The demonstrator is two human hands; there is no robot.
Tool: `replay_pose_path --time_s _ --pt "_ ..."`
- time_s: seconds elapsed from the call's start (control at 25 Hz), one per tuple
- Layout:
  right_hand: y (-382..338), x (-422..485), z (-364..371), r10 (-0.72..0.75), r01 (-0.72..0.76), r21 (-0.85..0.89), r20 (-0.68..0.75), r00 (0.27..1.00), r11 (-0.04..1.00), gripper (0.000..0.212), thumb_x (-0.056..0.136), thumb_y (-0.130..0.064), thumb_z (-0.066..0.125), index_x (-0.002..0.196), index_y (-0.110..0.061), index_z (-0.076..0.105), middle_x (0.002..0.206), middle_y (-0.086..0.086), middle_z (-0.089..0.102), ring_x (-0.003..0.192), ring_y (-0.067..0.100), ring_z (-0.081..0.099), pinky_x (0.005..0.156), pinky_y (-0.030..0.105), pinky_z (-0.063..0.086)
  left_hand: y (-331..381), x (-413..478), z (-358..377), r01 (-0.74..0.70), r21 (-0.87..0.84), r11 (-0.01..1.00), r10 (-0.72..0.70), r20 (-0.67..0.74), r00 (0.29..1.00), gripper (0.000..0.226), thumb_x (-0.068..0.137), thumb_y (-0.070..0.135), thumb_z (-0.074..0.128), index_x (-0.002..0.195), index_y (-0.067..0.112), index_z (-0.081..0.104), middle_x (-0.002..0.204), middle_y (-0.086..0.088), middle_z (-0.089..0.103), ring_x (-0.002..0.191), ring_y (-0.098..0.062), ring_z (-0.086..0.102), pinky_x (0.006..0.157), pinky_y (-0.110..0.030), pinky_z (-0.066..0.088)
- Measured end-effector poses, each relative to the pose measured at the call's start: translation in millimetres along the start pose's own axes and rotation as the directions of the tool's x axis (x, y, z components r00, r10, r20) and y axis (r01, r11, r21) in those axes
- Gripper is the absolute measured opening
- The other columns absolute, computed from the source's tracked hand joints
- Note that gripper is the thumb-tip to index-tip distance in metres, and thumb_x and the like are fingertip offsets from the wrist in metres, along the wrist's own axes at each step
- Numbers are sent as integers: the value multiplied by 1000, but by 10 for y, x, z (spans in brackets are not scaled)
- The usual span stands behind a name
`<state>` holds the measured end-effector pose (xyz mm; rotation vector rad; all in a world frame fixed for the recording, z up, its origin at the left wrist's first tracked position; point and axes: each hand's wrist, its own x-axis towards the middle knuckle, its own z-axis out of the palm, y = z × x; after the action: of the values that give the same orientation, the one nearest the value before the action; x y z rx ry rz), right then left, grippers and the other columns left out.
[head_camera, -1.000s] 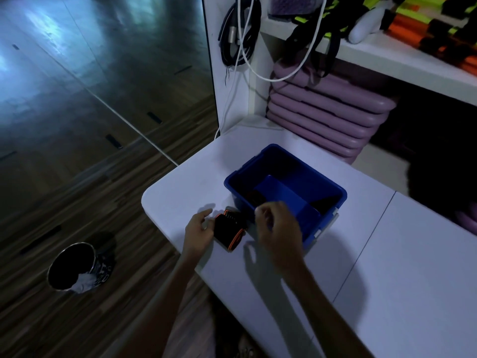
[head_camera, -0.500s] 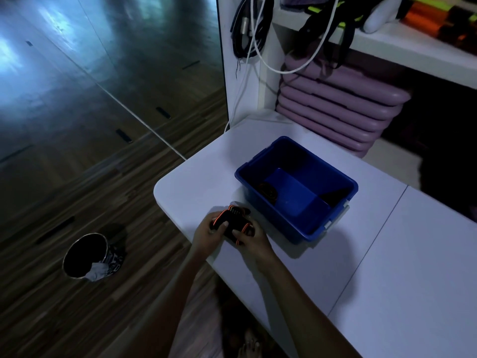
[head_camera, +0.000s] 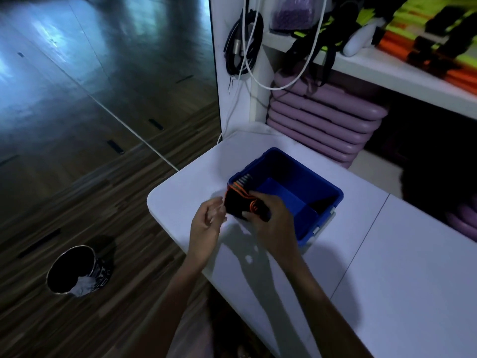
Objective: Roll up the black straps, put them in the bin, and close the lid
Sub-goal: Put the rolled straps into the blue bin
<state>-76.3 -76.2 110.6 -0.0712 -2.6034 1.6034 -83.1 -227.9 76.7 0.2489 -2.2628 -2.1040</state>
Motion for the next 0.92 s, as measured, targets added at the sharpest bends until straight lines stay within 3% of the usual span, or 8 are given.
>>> replay_pose_path --time_s 0.12,0.2,0.28,0.44,0.52,0.6,0.76,0.92 --pt "73 525 -478 28 -30 -199 -13 1000 980 43 83 -14 70 124 -20 60 115 2 50 101 12 51 82 1 35 147 472 195 33 271 962 -37 8 999 35 96 26 50 129 15 49 133 -9 54 117 -24 54 97 -42 48" --pt "278 888 -610 94 -64 -422 51 994 904 44 84 -9 66 126 -21 58 119 10 49 108 25 52 89 24 45 151 676 329 89 404 911 -118 49 992 47 94 25 53 137 10 40 142 -13 45 125 -30 48 101 -39 43" --pt "479 1149 -588 140 6 -629 183 973 777 44 83 -3 60 124 -20 59 119 13 49 108 34 51 82 41 51 140 720 432 51 428 902 -105 104 989 47 94 19 54 137 7 39 137 -13 49 123 -31 49 96 -31 41" --pt "652 1412 -306 124 272 -766 414 902 582 37 82 7 51 114 -10 61 104 11 46 105 38 53 58 35 42 4 739 456 29 377 926 -77 113 991 39 95 19 51 132 11 41 126 -11 59 116 -27 56 95 -32 43" --pt "651 1528 -158 150 285 -744 458 876 605 37 84 7 50 116 -7 61 117 16 50 113 39 52 71 40 50 -27 753 446 43 355 934 -89 113 990 41 95 20 51 135 14 39 126 -10 59 116 -26 56 100 -36 45" --pt "692 1620 -31 166 188 -670 428 889 718 30 85 2 54 113 -4 60 124 20 52 114 37 54 87 43 51 -33 758 445 61 329 943 -103 113 988 44 96 21 51 137 15 37 128 -9 58 116 -26 56 101 -39 46" --pt "808 1593 -37 278 -157 -381 286 917 911 52 79 -15 74 124 0 54 124 19 59 112 32 58 93 34 49 -36 732 464 50 300 953 -88 114 990 44 96 22 49 137 15 35 127 -9 58 113 -25 58 92 -33 47" --pt "903 1426 -105 414 -424 -22 268 870 905 41 91 -11 60 130 -5 52 128 18 59 106 21 58 89 26 46 -35 694 497 30 292 956 -63 105 993 44 97 22 47 138 15 34 125 -10 57 104 -17 57 84 -26 47"
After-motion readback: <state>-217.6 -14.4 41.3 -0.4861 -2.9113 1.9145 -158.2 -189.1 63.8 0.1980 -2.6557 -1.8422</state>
